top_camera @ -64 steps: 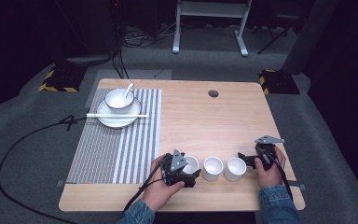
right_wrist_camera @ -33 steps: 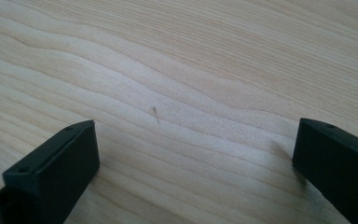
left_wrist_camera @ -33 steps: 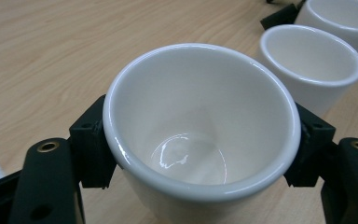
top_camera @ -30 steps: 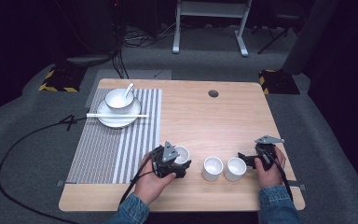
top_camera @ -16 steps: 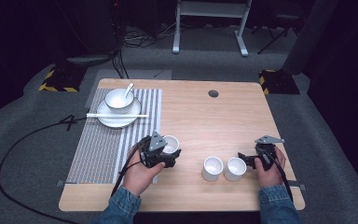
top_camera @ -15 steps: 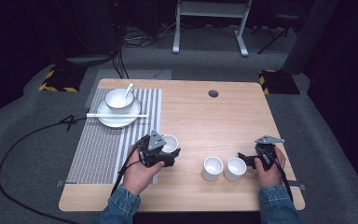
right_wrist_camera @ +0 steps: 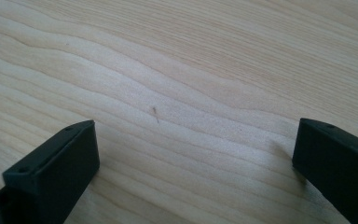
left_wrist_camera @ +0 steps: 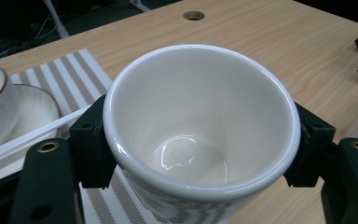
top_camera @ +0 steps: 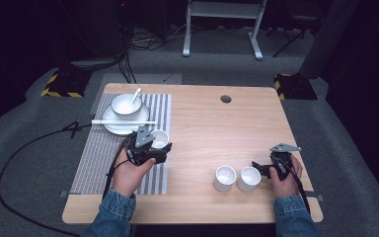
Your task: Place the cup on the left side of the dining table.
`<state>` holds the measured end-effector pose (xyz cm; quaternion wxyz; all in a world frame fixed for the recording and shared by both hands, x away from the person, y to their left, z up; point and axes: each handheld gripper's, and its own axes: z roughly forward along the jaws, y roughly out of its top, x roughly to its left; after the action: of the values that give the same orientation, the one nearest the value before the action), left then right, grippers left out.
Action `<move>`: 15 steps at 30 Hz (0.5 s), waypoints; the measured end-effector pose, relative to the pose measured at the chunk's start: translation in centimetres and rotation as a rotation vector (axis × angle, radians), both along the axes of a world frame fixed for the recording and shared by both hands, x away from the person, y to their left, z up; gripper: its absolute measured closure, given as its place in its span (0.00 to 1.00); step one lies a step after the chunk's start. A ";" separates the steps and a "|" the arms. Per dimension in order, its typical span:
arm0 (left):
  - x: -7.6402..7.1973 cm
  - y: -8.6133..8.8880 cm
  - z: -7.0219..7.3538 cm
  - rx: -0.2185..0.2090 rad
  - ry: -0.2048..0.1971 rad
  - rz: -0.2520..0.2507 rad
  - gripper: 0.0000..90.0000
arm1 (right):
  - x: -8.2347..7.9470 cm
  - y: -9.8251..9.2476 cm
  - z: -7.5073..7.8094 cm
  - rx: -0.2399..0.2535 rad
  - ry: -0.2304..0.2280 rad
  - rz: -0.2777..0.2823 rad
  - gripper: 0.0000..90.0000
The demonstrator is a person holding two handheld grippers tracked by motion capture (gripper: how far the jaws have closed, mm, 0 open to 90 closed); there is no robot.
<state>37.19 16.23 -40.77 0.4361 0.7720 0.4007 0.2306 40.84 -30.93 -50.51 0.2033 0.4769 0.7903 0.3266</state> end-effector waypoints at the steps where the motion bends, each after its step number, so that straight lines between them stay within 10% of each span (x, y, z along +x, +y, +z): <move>1: 0.1 0.4 0.0 -0.006 0.005 0.010 0.30 | 0.0 0.0 0.0 0.000 0.001 0.000 0.00; 15: 2.2 4.8 -1.9 -0.013 0.014 0.168 0.30 | 0.0 0.0 0.0 0.000 -0.001 0.001 0.00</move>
<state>39.41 21.07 -42.71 0.4172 0.7344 0.4687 0.2585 40.85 -30.94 -50.51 0.2036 0.4765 0.7904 0.3267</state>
